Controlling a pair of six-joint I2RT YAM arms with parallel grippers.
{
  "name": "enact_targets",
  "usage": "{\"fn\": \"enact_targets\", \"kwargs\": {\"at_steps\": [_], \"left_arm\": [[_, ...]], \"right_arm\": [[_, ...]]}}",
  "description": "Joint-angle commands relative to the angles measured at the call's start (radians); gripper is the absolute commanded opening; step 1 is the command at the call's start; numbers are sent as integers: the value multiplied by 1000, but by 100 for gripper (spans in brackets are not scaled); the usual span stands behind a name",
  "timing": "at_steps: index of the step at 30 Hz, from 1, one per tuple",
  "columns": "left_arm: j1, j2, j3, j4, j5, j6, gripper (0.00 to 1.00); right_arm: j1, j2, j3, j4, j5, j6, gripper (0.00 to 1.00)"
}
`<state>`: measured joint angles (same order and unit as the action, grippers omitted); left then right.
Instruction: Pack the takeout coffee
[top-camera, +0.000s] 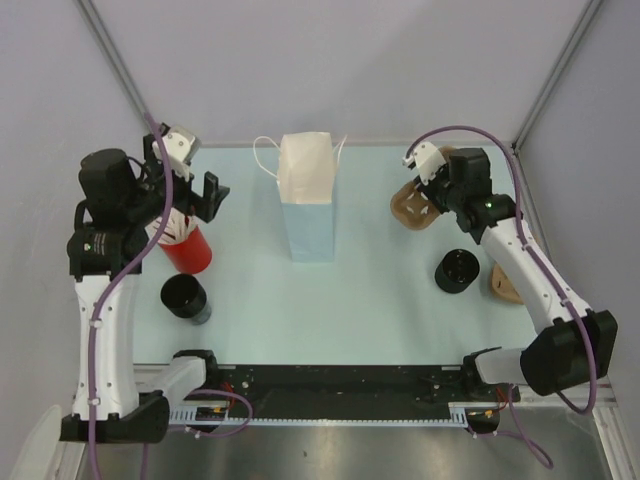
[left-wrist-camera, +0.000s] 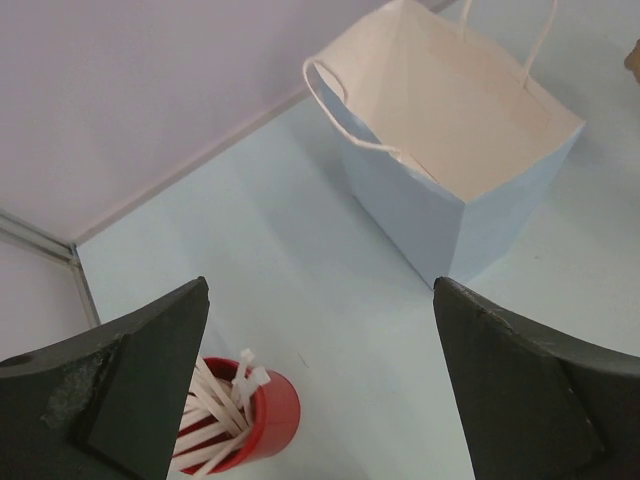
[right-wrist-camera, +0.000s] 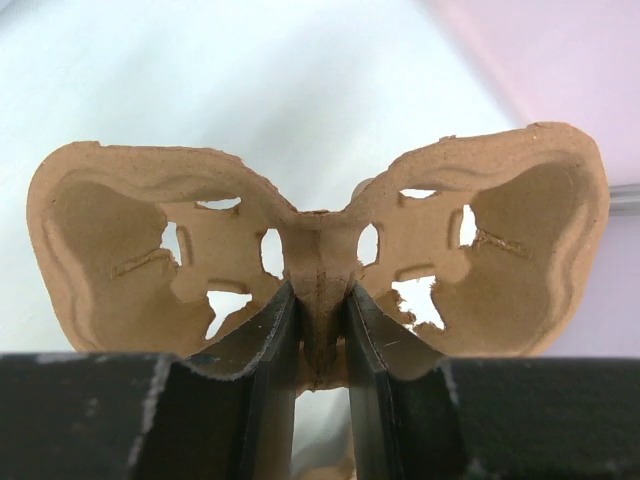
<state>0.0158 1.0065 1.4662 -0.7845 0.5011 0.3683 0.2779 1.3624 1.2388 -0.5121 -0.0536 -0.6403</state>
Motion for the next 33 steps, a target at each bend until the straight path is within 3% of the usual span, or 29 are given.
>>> {"fn": "enact_targets", "kwargs": {"at_steps": [1,7,13,22,25,30,31,33], "left_arm": [[-7,93,155,-12,-4,6,99],[-82,279,327,-25,-53,-92,99],[-128,486,497,-73,-53,-169,99],[-198,613,574,-117,-114,-155,92],[-218,632,583,-122,-131,-146,83],[-229,646,583,-121,-131,-147,48],[-231,647,583,-121,-133,-144,36],[-240,653,586,-125,-139,-138,26]], "right_arm": [[1,-92,51,200,145,-18,27],[63,-140,76,363,279,-36,26],[109,-144,157,412,356,-21,27],[130,-89,419,265,310,59,27],[156,-72,499,204,276,82,28],[213,-54,548,141,232,91,29],[225,-48,553,135,225,90,28],[260,-30,565,115,212,90,29]]}}
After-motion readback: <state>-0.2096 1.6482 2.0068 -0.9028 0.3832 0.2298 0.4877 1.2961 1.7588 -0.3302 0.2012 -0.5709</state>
